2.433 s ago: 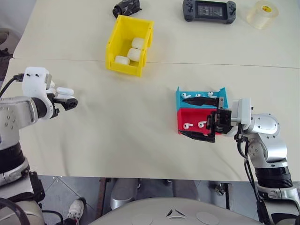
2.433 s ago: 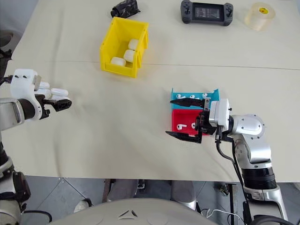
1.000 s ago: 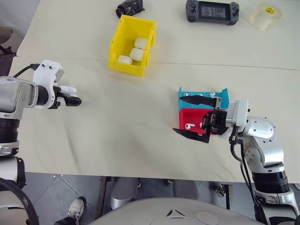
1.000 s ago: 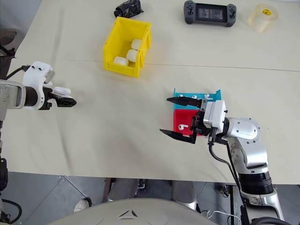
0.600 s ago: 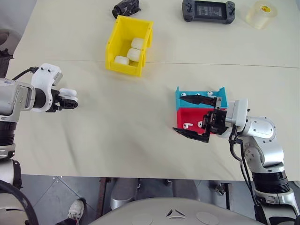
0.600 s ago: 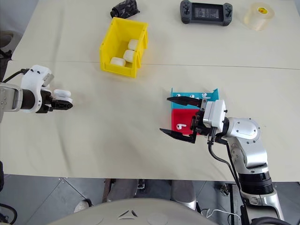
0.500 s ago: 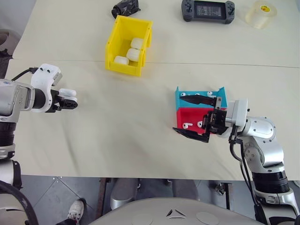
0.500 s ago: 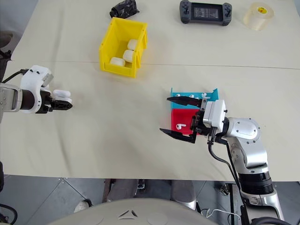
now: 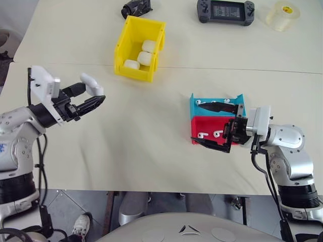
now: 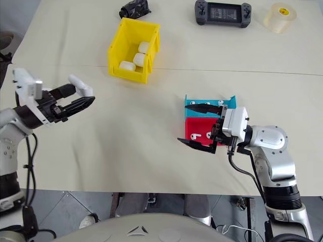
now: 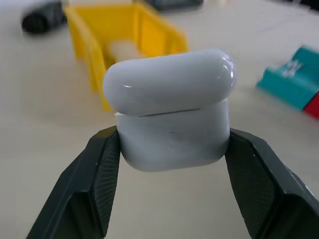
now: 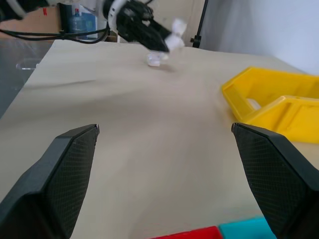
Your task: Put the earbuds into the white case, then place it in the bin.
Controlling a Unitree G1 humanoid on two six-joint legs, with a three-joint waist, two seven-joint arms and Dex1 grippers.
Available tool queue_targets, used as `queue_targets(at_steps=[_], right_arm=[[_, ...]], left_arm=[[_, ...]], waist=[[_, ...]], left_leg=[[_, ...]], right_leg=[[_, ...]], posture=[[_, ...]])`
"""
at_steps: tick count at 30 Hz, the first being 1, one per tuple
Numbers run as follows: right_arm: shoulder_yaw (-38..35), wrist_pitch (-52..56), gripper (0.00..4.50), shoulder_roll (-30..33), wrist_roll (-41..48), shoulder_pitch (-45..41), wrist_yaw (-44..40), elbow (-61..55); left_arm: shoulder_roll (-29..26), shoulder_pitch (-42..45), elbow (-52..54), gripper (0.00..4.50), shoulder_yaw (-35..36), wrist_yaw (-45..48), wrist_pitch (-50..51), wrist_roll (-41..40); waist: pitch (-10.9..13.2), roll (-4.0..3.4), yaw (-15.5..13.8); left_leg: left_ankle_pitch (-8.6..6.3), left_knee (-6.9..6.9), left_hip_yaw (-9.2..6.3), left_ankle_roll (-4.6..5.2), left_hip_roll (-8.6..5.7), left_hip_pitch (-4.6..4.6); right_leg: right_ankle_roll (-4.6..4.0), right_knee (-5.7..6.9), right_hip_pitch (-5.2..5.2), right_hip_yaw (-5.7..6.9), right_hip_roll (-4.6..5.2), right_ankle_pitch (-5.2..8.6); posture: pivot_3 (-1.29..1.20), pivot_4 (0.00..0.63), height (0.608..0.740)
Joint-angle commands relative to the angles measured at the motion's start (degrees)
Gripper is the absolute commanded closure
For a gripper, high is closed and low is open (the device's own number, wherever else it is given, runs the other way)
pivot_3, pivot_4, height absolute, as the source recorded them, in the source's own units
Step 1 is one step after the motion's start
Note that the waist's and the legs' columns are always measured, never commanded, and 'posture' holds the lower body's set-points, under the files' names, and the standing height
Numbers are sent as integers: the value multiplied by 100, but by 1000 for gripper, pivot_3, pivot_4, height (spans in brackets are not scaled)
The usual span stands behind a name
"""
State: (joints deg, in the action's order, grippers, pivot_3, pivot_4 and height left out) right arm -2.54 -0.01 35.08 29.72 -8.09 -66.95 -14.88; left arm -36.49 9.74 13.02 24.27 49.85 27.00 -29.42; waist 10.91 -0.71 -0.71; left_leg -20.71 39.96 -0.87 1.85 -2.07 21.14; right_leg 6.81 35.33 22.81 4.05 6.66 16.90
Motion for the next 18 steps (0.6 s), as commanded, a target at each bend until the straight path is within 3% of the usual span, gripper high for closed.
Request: queue_targets(at_steps=[1,12,18], right_arm=[[-291,-26,0,158,112,72,10,-118],[-1000,72,0,462,194,943,337,-577],[-2067,109,0,849,306,1987,232,-798]], left_arm=[[321,-408,228,1694,-87,608,-1175,-138],[1027,-615,155,1694,-1311,1193,-3119,317],[1888,-489,121,1694,-2469,1554,-4158,355]], waist=[[0,0,-3],[-1,0,-67],[-6,-13,-109]], left_leg=[[0,0,1,0,0,0],[-3,2,0,11,-8,0],[-2,1,-2,13,-5,-2]], right_leg=[[0,-1,-1,0,0,0],[4,-6,-10,0,2,-3],[6,-32,-21,6,-1,-3]], posture=[[0,150,740],[0,150,740],[0,150,740]])
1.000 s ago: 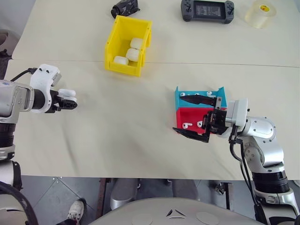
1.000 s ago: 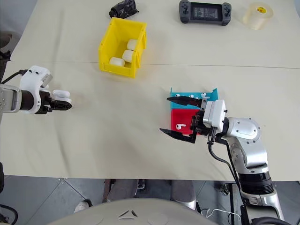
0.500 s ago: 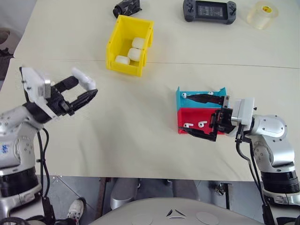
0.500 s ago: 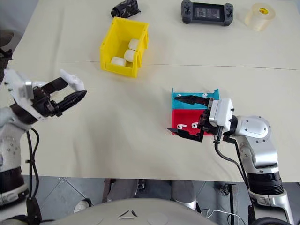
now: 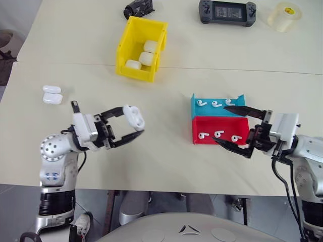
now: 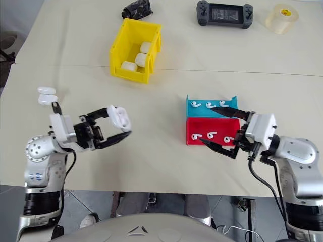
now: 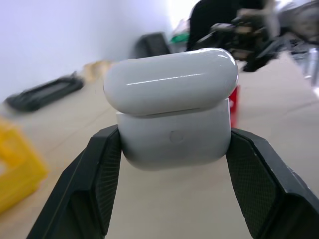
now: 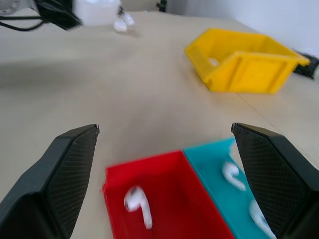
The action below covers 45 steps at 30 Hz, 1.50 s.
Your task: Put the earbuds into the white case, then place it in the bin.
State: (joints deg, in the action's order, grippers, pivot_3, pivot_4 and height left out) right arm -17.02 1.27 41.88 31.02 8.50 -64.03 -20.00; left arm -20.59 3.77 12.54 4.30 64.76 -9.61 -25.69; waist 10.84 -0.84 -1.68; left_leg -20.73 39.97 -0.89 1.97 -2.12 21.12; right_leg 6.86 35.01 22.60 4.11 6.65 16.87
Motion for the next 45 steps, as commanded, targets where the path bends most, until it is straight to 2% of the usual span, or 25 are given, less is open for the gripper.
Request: queue_targets(at_steps=[1,5,10,19,26,30,32,36,40,45], right_arm=[[-792,-8,0,216,199,471,-78,-301],[-1304,-22,0,325,249,977,-211,-365],[-2162,-102,0,346,181,1829,-476,-420],[-2375,402,0,509,-188,2321,-177,-836],[-1718,1994,0,1434,-139,1686,434,-1804],[-1057,2604,0,1909,-243,1039,649,-1981],[-681,2841,0,2180,-393,719,706,-1964],[292,3078,0,3106,-1142,82,629,-1712],[636,3050,0,3386,-1407,-145,500,-1568],[1285,3166,0,3492,-1705,-838,462,-1516]], left_arm=[[368,157,160,1694,-593,37,-477,6],[433,182,137,1694,-918,416,-659,-232],[510,640,-313,1694,-1181,1242,-720,-753],[437,1097,-618,1694,-1140,1707,-563,-1097],[239,1369,-876,1694,-1098,1651,-347,-882],[145,1462,-942,1694,-1094,1490,-283,-704],[139,1493,-899,1694,-1127,1461,-216,-704],[206,1529,-713,1694,-1238,1274,-79,-648],[229,1519,-652,1694,-1309,1214,-32,-623],[295,1442,-506,1694,-1499,1128,79,-577]], waist=[[0,2,-17],[-4,-5,24],[-9,-13,5],[-11,-16,19],[-13,-20,17],[-13,-21,0],[-13,-20,-2],[-13,-20,7],[-12,-20,8],[-12,-20,23]], left_leg=[[-1,2,0,4,-3,-1],[1,2,7,9,1,-4],[3,2,11,12,3,-7],[3,2,10,15,3,-9],[4,6,10,14,7,-10],[3,3,0,13,4,-2],[4,6,-3,15,-5,-1],[5,7,-6,18,-8,4],[5,4,-7,18,-4,6],[6,7,-4,18,-4,6]], right_leg=[[2,-6,-3,1,0,-1],[12,-6,-12,-5,-4,-7],[11,-13,-14,-6,-10,-6],[11,-23,-15,-12,-7,-6],[11,-24,-13,-17,-7,-6],[8,-26,-10,-6,-6,-4],[10,-27,-11,-4,-5,-5],[11,-33,-10,-6,1,-6],[10,-38,-10,-3,1,-5],[11,-37,-10,-2,0,-6]], posture=[[0,150,740],[0,150,740],[0,150,740],[0,150,740],[0,150,740],[0,150,740],[0,150,740],[0,150,740],[0,150,740],[0,150,740]])
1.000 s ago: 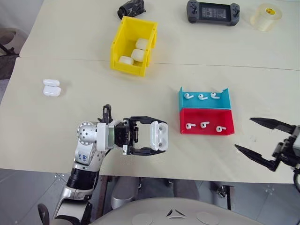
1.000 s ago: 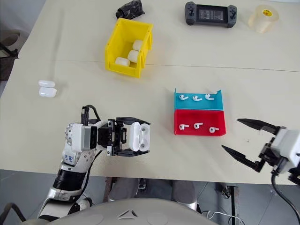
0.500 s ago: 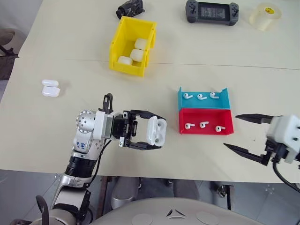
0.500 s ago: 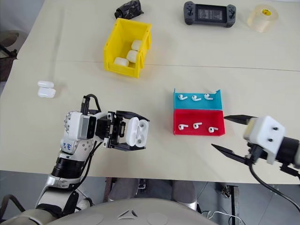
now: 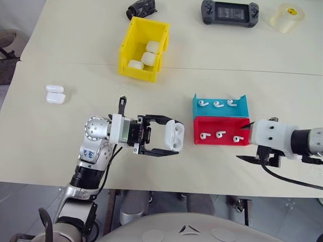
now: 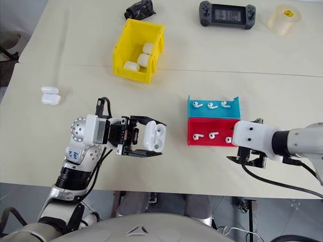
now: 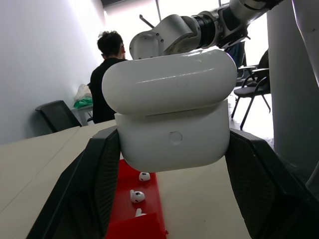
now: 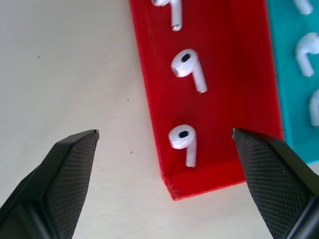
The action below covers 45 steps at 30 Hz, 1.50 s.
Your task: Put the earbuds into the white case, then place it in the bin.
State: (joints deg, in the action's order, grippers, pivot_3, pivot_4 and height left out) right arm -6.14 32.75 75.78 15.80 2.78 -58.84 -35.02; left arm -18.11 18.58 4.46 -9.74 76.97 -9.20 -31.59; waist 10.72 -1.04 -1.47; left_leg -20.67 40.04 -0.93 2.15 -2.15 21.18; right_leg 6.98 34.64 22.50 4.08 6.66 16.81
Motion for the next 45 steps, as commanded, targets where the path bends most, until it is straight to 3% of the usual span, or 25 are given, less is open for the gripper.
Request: queue_targets(at_steps=[1,7,10,18,45], right_arm=[[304,11,0,72,-249,-385,-42,3],[815,-205,0,91,-699,-691,-193,193],[925,-334,608,64,-840,-819,-273,335],[1149,-632,3331,-14,-1162,-1005,-446,640],[1664,-373,3331,-411,-1541,-1567,-863,664]], left_arm=[[46,-43,314,1694,-111,-115,51,27],[78,-51,398,1694,-185,-239,98,75],[80,-45,416,1696,-210,-268,112,82],[48,-35,476,1696,-227,-319,176,53],[0,-55,678,1696,-217,-541,322,74]], waist=[[0,0,3],[0,0,-7],[0,0,2],[0,0,-1],[0,0,3]], left_leg=[[0,0,0,0,1,0],[0,0,-1,-1,1,1],[0,-1,-1,-2,1,1],[0,0,0,-3,1,1],[0,0,0,-4,2,1]], right_leg=[[0,-1,0,0,-1,0],[0,-1,1,0,0,0],[0,-1,1,1,0,0],[0,-2,2,1,-1,0],[0,-1,3,1,-2,0]], posture=[[0,150,740],[0,150,740],[0,150,740],[0,150,740],[0,150,740]])
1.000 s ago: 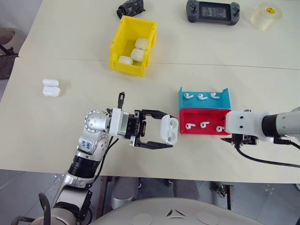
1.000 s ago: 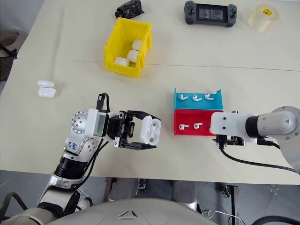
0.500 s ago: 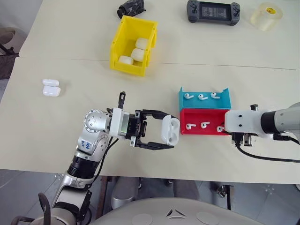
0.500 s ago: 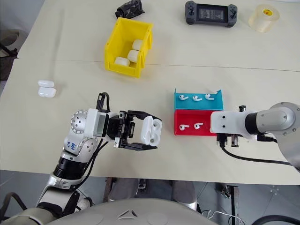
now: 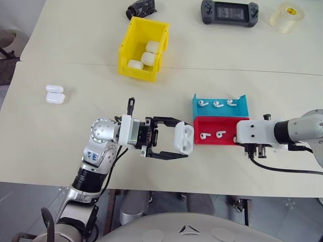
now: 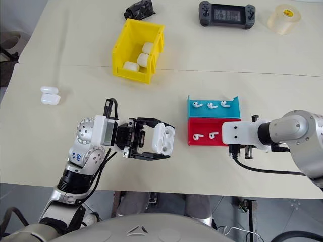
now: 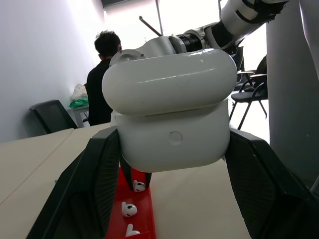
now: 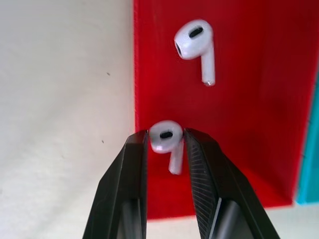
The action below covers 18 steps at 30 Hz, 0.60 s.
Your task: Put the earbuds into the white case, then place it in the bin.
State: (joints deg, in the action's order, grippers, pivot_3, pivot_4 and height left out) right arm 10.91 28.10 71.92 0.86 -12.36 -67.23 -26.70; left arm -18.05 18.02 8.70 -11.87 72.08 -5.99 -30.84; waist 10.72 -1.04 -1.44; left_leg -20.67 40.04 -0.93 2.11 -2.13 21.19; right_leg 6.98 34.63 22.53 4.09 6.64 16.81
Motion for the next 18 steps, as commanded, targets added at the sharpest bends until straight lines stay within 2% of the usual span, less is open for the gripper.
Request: queue_targets(at_steps=[1,17,18], right_arm=[[-42,121,3331,-35,-44,-43,-25,-189],[11,-116,3331,-55,-292,43,-113,-106],[13,-131,3511,-60,-297,56,-114,-105]], left_arm=[[-7,2,256,1696,-5,-58,3,-2],[-16,46,229,1696,26,-91,-2,13],[-17,41,228,1696,25,-92,-5,12]], waist=[[0,0,-1],[0,0,0],[0,0,1]], left_leg=[[0,0,0,0,0,0],[0,0,0,0,-1,0],[0,0,0,0,-1,0]], right_leg=[[0,0,0,0,0,0],[0,1,0,1,-1,0],[0,0,0,0,-1,0]], posture=[[0,150,740],[0,150,740],[0,150,740]])
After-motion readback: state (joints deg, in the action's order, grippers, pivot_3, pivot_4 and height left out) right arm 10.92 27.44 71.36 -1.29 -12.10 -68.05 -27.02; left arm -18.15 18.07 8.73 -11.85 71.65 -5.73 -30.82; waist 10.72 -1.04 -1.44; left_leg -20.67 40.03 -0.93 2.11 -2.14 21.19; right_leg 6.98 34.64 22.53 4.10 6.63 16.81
